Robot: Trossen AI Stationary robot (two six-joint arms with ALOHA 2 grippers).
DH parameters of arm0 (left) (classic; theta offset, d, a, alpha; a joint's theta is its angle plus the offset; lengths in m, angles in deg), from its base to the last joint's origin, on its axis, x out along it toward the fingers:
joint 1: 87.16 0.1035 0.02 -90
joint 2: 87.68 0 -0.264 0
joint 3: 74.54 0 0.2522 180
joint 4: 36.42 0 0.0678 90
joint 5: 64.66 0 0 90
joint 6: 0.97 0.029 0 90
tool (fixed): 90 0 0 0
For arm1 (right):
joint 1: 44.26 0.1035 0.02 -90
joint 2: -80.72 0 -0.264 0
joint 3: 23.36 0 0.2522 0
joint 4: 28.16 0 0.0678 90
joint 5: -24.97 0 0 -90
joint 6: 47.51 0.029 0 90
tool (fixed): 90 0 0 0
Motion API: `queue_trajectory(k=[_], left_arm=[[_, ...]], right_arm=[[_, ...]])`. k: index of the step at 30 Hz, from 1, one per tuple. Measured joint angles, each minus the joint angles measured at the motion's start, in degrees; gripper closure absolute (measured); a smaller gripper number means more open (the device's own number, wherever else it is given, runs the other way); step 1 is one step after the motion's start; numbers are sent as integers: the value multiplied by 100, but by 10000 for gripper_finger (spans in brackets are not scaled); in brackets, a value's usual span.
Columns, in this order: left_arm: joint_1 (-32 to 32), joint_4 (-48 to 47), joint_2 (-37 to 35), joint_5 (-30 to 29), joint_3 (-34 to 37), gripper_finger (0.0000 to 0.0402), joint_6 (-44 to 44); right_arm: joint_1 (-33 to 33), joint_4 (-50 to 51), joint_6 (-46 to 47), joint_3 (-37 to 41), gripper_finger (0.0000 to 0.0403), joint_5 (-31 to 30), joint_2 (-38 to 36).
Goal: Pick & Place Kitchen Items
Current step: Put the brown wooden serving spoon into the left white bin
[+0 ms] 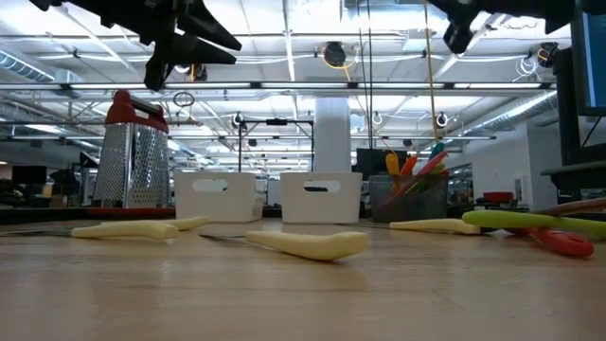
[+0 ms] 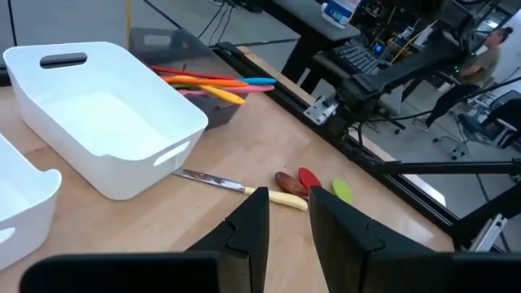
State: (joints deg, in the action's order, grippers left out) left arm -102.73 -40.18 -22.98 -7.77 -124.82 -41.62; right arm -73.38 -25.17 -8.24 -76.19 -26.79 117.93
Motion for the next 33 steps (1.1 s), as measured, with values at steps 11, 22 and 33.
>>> queue_trajectory(k=[11, 22, 33], left_arm=[[-139, -141, 2, 81, 0, 309, 42], [-364, -139, 2, 160, 0, 309, 143], [-485, -133, 2, 160, 0, 309, 321]], right_arm=[[2464, 8, -489, 0, 220, -1898, 469], [4986, 1390, -978, -1117, 220, -4661, 1245], [5728, 4842, 652, -3032, 220, -5209, 3110]])
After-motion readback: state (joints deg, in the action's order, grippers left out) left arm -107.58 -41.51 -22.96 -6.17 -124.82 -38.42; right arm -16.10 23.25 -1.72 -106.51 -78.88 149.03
